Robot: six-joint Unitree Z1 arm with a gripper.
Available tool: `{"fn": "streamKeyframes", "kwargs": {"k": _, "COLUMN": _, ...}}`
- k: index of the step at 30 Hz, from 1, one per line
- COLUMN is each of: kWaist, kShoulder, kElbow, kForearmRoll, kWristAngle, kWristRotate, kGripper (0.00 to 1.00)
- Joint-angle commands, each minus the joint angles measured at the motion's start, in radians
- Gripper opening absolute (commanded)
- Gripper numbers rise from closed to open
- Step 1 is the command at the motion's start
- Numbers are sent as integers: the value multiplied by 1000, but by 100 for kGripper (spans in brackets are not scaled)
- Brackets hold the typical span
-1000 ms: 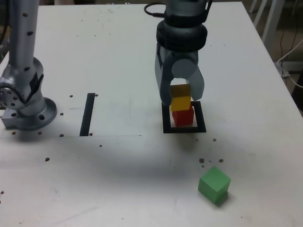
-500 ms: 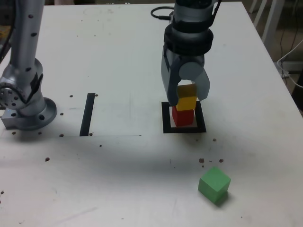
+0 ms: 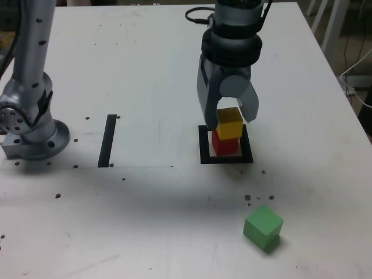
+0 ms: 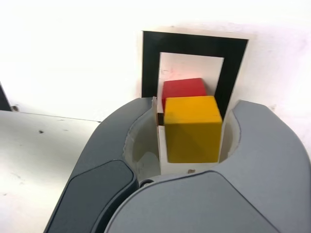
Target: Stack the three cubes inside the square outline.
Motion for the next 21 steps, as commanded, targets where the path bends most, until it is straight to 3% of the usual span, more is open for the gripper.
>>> {"fn": "streamKeyframes", "kwargs": {"k": 1, "kWaist": 2, "kShoulder": 1, "kElbow": -2, "kForearmRoll": 7, "kWristAngle": -2, "kWristRotate": 2, "kGripper": 56}}
{"fn": "streamKeyframes", "kwargs": {"k": 4, "kWaist": 3, "kShoulder": 1, "kElbow": -6, "kForearmRoll": 8, "kWristAngle": -1, "kWristRotate": 2, "kGripper": 57}}
{"fn": "streamKeyframes", "kwargs": {"k": 10, "kWaist": 0, "kShoulder": -17, "kElbow": -4, "kForearmRoll": 9, "kWristAngle": 29, "kWristRotate": 2, "kGripper": 92}}
{"fn": "streamKeyframes", "kwargs": {"k": 12, "kWaist": -3, "kShoulder": -29, "kElbow": -2, "kForearmRoll": 16, "kWristAngle": 38, "kWristRotate": 2, "kGripper": 99}}
{"fn": "streamKeyframes", "kwargs": {"k": 21, "kWaist": -52, "kShoulder": -90, "kElbow": 17, "kForearmRoll": 13, "kWristAngle": 38, "kWristRotate": -37, "kGripper": 100}}
